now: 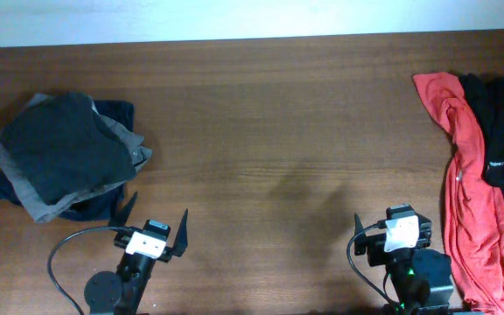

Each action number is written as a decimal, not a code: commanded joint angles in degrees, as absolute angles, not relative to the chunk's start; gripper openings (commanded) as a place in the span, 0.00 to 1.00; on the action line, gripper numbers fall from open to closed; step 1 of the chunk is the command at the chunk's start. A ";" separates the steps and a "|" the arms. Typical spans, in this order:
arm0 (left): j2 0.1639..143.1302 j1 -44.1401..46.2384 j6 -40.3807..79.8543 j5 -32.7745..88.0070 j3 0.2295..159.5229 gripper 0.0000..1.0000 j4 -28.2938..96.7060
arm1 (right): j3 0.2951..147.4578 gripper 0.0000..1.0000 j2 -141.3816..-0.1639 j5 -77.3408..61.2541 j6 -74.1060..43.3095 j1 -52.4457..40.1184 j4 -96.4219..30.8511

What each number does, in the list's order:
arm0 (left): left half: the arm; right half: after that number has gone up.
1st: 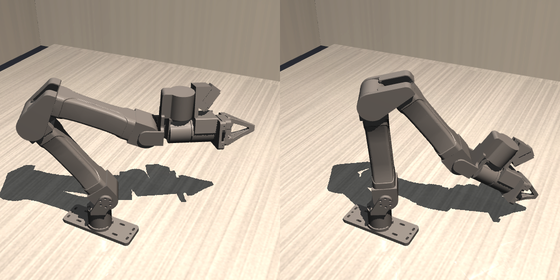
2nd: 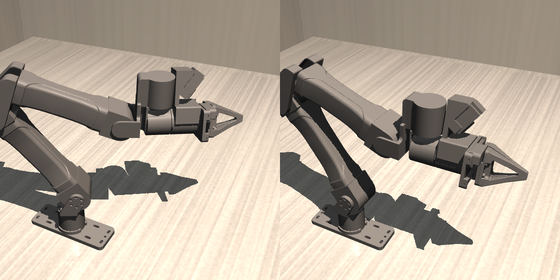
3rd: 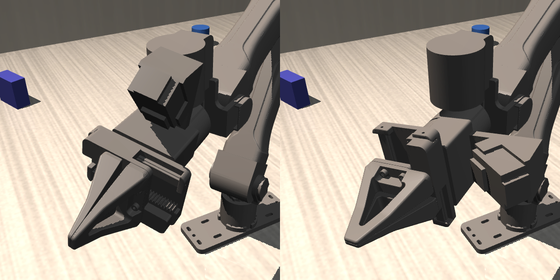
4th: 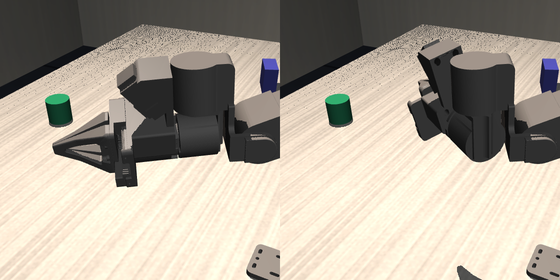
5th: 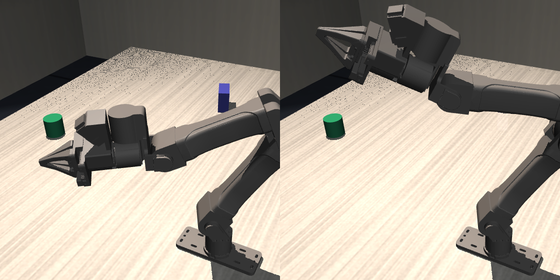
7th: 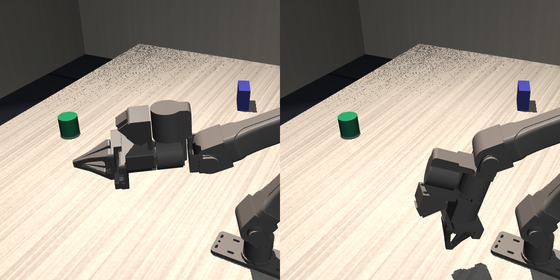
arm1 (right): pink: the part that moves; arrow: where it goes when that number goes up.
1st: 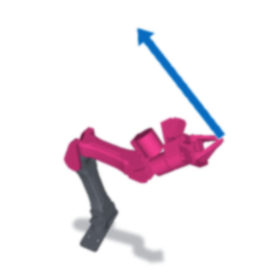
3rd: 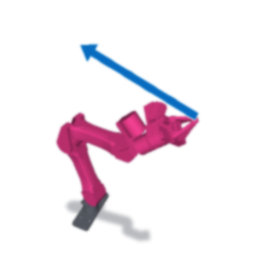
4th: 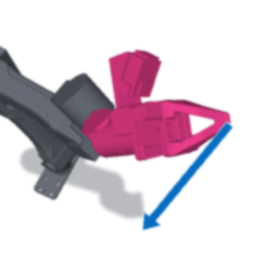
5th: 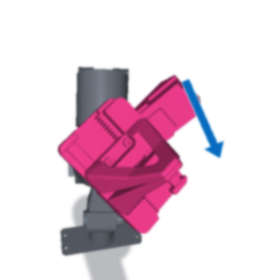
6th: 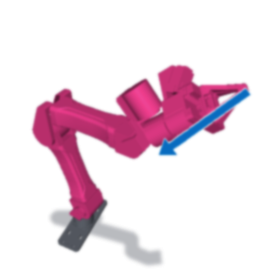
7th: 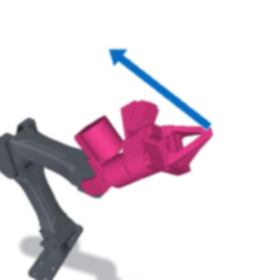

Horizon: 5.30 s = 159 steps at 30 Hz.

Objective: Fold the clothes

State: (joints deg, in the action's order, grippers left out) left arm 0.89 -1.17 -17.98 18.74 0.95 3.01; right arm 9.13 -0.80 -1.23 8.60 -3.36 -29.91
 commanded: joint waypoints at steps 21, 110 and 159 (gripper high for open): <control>17.10 -0.91 -11.60 15.46 32.27 0.99 16.82 | 29.95 0.99 -12.34 -10.44 0.34 -2.92 -24.32; 75.53 -8.54 -9.21 29.15 95.20 0.95 48.07 | 109.62 0.04 -92.95 -27.81 -10.24 6.04 -58.63; 76.69 -9.21 -12.29 28.75 92.92 0.99 66.17 | 111.55 0.54 -95.79 -13.28 -3.01 -18.57 -65.52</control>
State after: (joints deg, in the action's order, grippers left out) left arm 74.78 -10.09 -11.38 28.32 94.39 65.12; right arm 110.56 -99.24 -15.38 -3.27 -21.56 -64.93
